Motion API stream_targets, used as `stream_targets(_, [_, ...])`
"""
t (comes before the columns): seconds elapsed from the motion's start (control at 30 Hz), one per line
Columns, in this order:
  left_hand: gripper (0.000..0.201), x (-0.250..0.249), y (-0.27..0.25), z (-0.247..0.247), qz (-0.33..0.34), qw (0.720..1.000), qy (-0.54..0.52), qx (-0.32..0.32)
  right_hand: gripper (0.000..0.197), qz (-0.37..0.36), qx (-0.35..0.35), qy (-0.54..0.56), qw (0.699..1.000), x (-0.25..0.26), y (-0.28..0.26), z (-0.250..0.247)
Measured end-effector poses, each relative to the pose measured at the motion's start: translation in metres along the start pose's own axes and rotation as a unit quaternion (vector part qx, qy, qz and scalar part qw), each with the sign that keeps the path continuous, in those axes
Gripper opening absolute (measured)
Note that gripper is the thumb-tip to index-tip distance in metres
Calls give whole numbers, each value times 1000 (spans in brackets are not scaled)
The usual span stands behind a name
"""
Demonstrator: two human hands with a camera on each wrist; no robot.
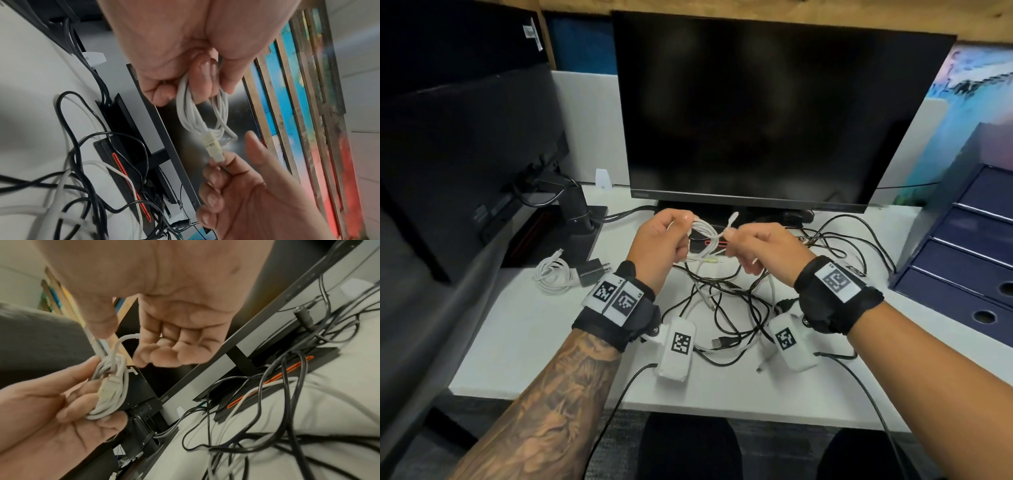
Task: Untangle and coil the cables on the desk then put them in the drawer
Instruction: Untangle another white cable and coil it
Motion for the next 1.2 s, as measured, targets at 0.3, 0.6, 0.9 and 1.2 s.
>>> stream_targets(0.3, [19,-2,-3,0,-11,1000,-18,-15,32,-6,-136,62,989,-8,1,-8])
stream_targets(0.6, [22,4,-3,5,17,999,39,3,16,-79,-90,-55,991,-1,-2,6])
stream_targets(0.9, [22,-2,1,-4,-14,1000,2,20,11,-133,-64,-122,982,12,-3,1])
stream_targets(1.2, [10,-4,-3,3,21,989,140,50,19,-81,31,-107,990,15,-2,15])
Point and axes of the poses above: each hand's wrist, its own y-axis towards the middle knuckle, its own z-axis out of the palm, x = y × z, the point moved 8 cm from there along y, towards the middle knuckle, and after that the axes turned 4 degrees about z, right-handed, at the moved point
